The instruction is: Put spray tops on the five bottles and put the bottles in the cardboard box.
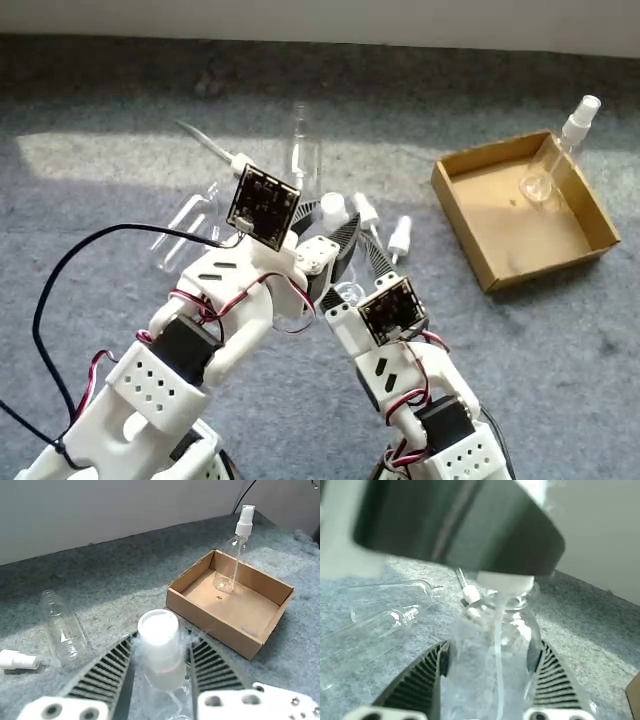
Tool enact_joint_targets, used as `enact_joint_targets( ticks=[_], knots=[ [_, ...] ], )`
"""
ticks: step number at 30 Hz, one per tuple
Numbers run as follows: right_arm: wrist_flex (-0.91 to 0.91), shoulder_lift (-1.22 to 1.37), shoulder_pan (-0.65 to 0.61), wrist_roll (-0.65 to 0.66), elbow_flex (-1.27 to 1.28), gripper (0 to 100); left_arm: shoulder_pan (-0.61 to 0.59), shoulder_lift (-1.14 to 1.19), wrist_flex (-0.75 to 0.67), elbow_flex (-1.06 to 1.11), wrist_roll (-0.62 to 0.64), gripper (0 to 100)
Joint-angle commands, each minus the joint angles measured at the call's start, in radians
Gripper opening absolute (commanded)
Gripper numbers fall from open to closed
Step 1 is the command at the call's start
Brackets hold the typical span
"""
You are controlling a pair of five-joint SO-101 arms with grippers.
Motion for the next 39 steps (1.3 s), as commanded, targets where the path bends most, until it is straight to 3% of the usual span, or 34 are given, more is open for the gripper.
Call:
enact_joint_targets(
  ticks=[1,5,9,16,24,32,39],
  knots=[
    [-0.024,-0.022,0.015,-0.002,-0.001,10.9,-0.008,0.004,0.0,-0.001,-0.015,1],
    [-0.024,-0.022,0.015,-0.002,-0.001,10.9,-0.008,0.005,0.0,-0.004,-0.028,1],
    [-0.024,-0.022,0.015,-0.002,-0.001,10.9,-0.008,0.005,0.006,0.001,-0.124,1],
    [-0.024,-0.022,0.015,-0.002,0.001,10.9,0.035,0.005,0.009,0.036,-0.124,1],
    [-0.024,-0.022,0.016,-0.002,0.001,10.9,-0.01,0.005,0.005,0.054,-0.124,1],
    [-0.024,-0.022,0.018,-0.002,0.001,10.9,-0.024,0.174,0.014,-0.105,-0.127,1],
    [-0.024,-0.022,0.018,-0.002,0.002,10.9,-0.027,0.369,0.18,-0.325,-0.126,1]
  ],
)
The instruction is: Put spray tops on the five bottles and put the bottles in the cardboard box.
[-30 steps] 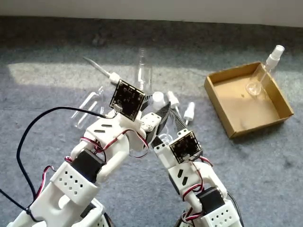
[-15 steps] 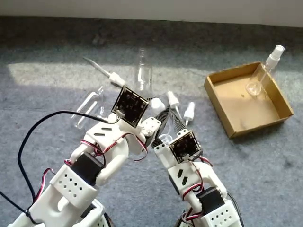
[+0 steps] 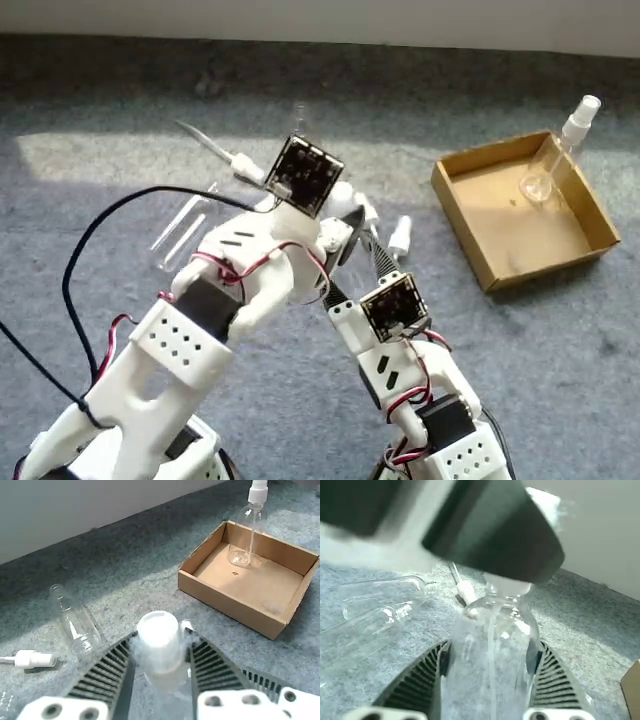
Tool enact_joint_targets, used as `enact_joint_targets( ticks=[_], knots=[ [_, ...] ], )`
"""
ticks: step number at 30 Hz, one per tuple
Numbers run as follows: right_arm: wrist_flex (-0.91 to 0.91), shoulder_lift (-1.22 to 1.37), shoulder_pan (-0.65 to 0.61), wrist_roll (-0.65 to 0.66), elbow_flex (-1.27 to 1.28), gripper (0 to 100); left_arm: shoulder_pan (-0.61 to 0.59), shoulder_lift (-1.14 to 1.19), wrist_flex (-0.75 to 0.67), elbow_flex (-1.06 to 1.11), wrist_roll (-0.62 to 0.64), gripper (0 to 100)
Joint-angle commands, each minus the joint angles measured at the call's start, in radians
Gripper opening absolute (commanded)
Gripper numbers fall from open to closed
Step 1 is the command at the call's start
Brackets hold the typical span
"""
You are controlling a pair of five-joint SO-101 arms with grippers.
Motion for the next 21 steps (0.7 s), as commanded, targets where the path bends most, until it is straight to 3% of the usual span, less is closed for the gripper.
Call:
enact_joint_targets(
  ticks=[1,9,21],
  knots=[
    [-0.025,-0.025,-0.001,0.0,0.002,10.9,-0.002,0.073,0.11,-0.142,-0.011,1],
    [-0.025,-0.025,0.002,0.0,0.002,10.9,-0.002,0.073,0.161,-0.147,-0.005,1],
    [-0.09,-0.025,0.004,-0.009,-0.001,10.9,-0.008,0.071,0.161,-0.196,0.21,1]
  ],
)
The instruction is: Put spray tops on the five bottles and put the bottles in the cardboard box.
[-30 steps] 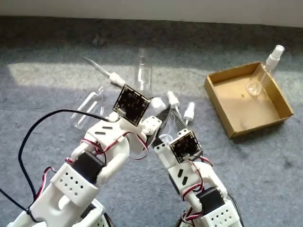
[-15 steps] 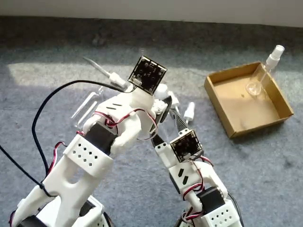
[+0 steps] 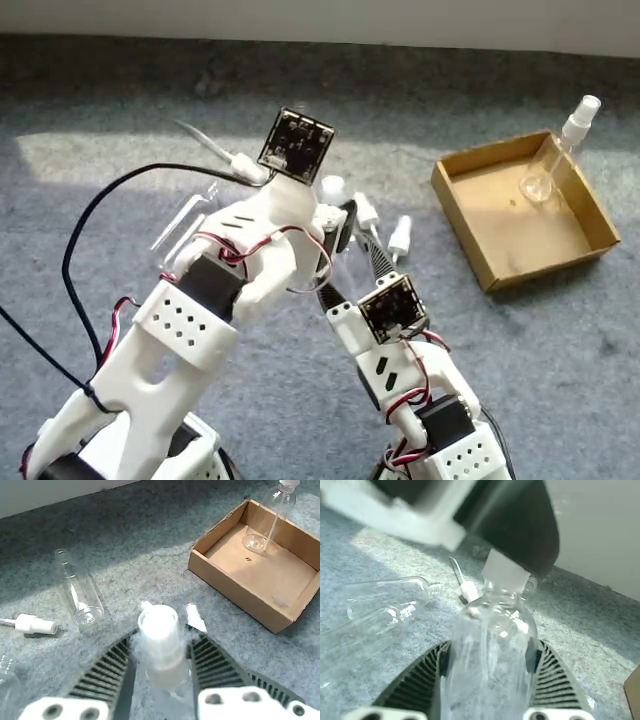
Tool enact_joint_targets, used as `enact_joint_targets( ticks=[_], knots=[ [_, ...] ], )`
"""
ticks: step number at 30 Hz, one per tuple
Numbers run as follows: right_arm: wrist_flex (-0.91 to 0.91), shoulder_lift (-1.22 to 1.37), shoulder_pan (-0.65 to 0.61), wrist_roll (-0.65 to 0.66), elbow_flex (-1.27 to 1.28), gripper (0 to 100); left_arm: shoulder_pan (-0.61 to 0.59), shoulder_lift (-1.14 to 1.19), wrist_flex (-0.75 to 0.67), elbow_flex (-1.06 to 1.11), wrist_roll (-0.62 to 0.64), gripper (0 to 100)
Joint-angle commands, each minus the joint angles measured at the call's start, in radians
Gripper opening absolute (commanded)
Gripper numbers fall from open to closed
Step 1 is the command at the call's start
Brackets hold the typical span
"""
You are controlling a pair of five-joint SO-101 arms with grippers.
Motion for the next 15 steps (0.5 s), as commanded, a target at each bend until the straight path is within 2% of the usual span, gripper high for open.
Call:
enact_joint_targets(
  ticks=[1,15],
  knots=[
    [-0.108,-0.025,0.012,-0.009,0.001,10.9,-0.005,-0.002,0.02,-0.085,0.092,1],
    [-0.124,-0.025,0.041,-0.009,0.002,10.9,0.001,-0.056,0.084,-0.159,0.12,1]
  ],
)
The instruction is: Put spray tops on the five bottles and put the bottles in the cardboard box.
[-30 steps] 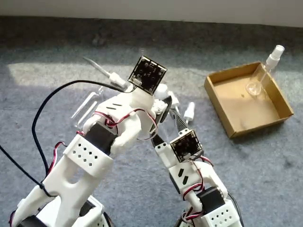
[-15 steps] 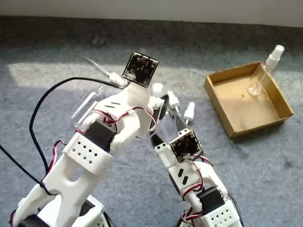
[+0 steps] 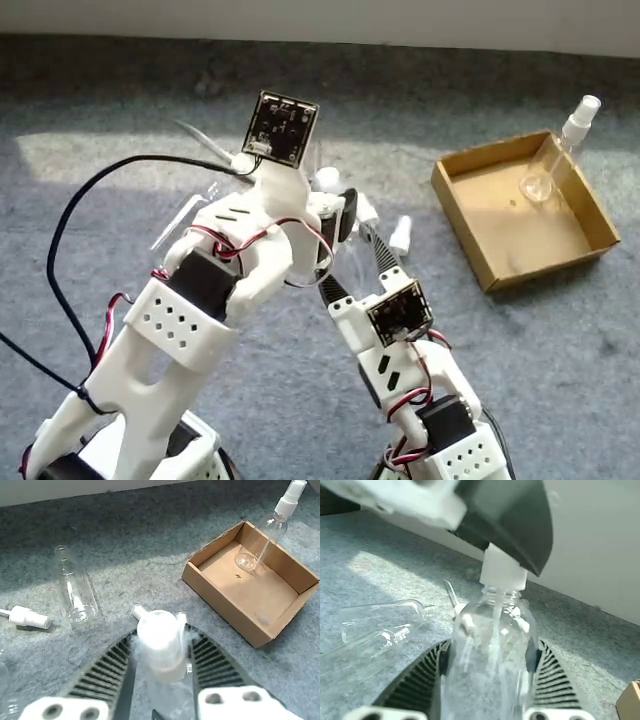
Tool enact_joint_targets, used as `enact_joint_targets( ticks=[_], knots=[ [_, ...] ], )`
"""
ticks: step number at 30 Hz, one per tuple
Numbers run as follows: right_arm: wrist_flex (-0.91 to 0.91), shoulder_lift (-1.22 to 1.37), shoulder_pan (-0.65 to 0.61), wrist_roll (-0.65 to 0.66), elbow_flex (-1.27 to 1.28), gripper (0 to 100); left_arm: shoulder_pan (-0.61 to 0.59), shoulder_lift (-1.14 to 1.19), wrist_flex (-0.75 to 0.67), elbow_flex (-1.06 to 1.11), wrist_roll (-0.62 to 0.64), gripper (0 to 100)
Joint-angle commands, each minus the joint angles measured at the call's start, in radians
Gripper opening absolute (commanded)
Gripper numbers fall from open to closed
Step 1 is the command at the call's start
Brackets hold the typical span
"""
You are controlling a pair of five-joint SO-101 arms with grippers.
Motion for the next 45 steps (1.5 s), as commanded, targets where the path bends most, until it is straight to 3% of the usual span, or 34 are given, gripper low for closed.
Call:
enact_joint_targets(
  ticks=[1,13,25,45],
  knots=[
    [-0.045,-0.024,0.027,-0.009,0.002,10.9,0.002,-0.054,0.014,-0.068,0.008,1],
    [-0.042,-0.024,0.025,-0.009,0.002,10.9,0.001,0.012,0.021,-0.193,0.006,1],
    [-0.045,-0.024,0.028,-0.003,0.002,10.9,0.001,0.217,0.302,-0.456,0.006,1],
    [-0.045,-0.024,0.03,-0.008,0.001,10.9,-0.005,0.216,0.387,-0.464,0.081,1]
  ],
)
